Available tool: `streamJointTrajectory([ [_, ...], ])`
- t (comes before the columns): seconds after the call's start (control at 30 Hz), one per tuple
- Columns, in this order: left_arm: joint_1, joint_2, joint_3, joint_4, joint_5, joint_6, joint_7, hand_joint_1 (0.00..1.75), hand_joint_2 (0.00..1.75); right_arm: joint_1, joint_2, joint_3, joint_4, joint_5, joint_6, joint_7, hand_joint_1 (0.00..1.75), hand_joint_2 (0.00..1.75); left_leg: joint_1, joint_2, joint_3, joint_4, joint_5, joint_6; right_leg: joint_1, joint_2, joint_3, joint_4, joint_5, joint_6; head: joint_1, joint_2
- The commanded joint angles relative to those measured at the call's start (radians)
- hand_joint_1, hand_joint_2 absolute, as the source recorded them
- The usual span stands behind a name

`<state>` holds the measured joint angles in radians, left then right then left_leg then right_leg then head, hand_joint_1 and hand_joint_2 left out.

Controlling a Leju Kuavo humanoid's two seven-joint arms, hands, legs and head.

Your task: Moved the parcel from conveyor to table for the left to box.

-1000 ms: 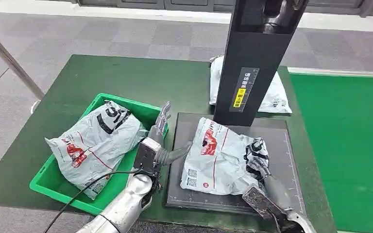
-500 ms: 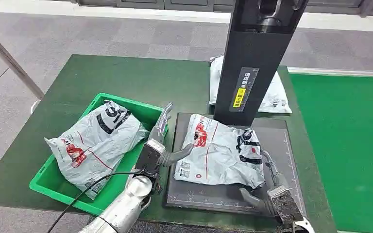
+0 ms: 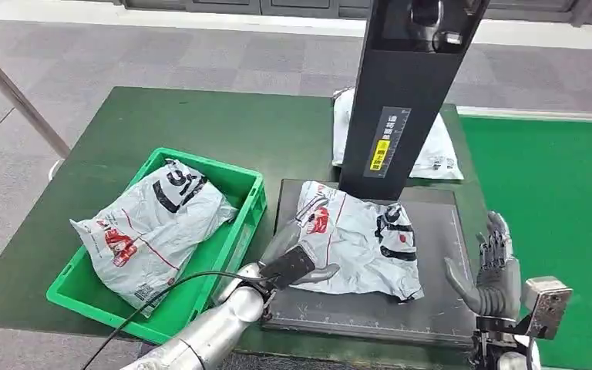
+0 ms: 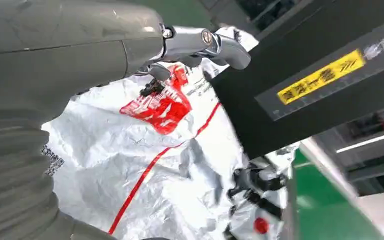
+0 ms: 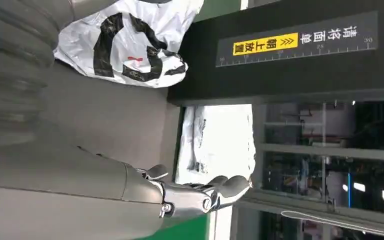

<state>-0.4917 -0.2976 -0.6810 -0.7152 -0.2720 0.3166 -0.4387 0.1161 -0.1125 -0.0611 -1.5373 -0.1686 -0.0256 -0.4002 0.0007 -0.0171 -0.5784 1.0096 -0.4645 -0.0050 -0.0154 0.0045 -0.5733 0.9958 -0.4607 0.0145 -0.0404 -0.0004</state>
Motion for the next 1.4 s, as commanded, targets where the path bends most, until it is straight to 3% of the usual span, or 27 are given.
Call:
streamJointTrajectory([
  [0.03, -0.075, -0.032, -0.144, 0.263, -0.148, -0.037, 0.112, 0.00, 1.75, -0.082, 0.066, -0.181, 0.186, -0.095, 0.034, 0.020, 0.00, 1.75, 0.001, 0.000, 0.002, -0.002, 0.001, 0.000, 0.001, -0.001, 0.003, -0.002, 0.001, -0.001, 0.000, 0.000],
  [0.07, -0.077, -0.034, -0.199, 0.302, -0.248, 0.032, 0.189, 0.00, 1.75, -0.096, 0.073, -0.182, 0.217, -0.085, 0.014, 0.019, 0.00, 1.75, 0.001, 0.002, 0.004, -0.003, 0.001, 0.000, 0.001, 0.000, 0.004, -0.004, 0.002, -0.001, 0.000, 0.000],
  [0.17, -0.071, -0.046, -0.249, 0.353, -0.369, 0.034, 0.277, 0.00, 1.75, -0.112, 0.079, -0.170, 0.259, -0.064, 0.004, 0.010, 0.00, 1.75, 0.001, 0.003, 0.004, -0.003, 0.001, 0.000, 0.001, 0.001, 0.004, -0.004, 0.002, -0.001, 0.000, 0.000],
  [0.23, -0.075, -0.050, -0.291, 0.371, -0.455, 0.009, 0.346, 0.38, 1.75, -0.119, 0.085, -0.164, 0.272, -0.049, -0.003, 0.001, 0.00, 1.75, 0.001, 0.003, 0.003, -0.002, 0.000, 0.000, 0.001, 0.002, 0.003, -0.003, 0.001, -0.001, 0.000, 0.000],
  [0.9, -0.077, -0.051, -0.290, 0.370, -0.458, 0.006, 0.350, 0.38, 1.75, -0.121, 0.087, -0.161, 0.271, -0.047, -0.003, 0.000, 0.00, 1.75, 0.000, 0.002, 0.009, -0.003, 0.001, 0.001, 0.000, 0.000, 0.011, -0.003, 0.001, 0.000, 0.000, 0.000],
  [0.93, -0.079, -0.049, -0.291, 0.368, -0.470, 0.000, 0.358, 1.75, 1.75, -0.119, 0.087, -0.163, 0.267, -0.047, -0.003, 0.000, 0.00, 1.75, 0.000, 0.002, 0.009, -0.002, 0.001, 0.001, 0.000, 0.000, 0.011, -0.003, 0.001, 0.000, 0.000, 0.000],
  [1.2, -0.087, -0.045, -0.248, 0.361, -0.558, 0.040, 0.415, 1.75, 1.75, -0.112, 0.102, -0.129, 0.250, 0.010, -0.011, 0.003, 0.00, 1.75, 0.000, 0.003, 0.010, -0.003, 0.000, 0.000, 0.000, 0.001, 0.011, -0.002, 0.001, -0.001, 0.000, 0.000],
  [1.33, -0.078, -0.045, -0.131, 0.332, -0.559, 0.109, 0.346, 1.75, 1.75, -0.120, 0.109, -0.129, 0.260, 0.017, -0.006, 0.004, 0.00, 1.75, 0.001, 0.005, 0.010, -0.004, 0.001, 0.000, 0.001, 0.003, 0.009, -0.004, 0.002, -0.001, 0.000, 0.000],
  [1.37, 0.059, -0.051, 0.038, 0.179, -0.451, 0.273, 0.186, 1.75, 1.75, -0.116, 0.112, -0.141, 0.261, -0.007, -0.011, 0.012, 0.00, 1.75, 0.000, 0.006, 0.010, -0.005, 0.002, 0.000, 0.001, 0.003, 0.009, -0.004, 0.003, -0.002, 0.000, 0.000],
  [1.4, 0.023, -0.047, 0.331, 0.003, -0.423, 0.382, -0.101, 1.75, 1.75, -0.107, 0.101, -0.144, 0.264, -0.028, -0.007, 0.007, 0.00, 1.75, 0.001, 0.007, 0.010, -0.006, 0.002, -0.001, 0.001, 0.004, 0.009, -0.006, 0.004, -0.002, 0.000, 0.000],
])
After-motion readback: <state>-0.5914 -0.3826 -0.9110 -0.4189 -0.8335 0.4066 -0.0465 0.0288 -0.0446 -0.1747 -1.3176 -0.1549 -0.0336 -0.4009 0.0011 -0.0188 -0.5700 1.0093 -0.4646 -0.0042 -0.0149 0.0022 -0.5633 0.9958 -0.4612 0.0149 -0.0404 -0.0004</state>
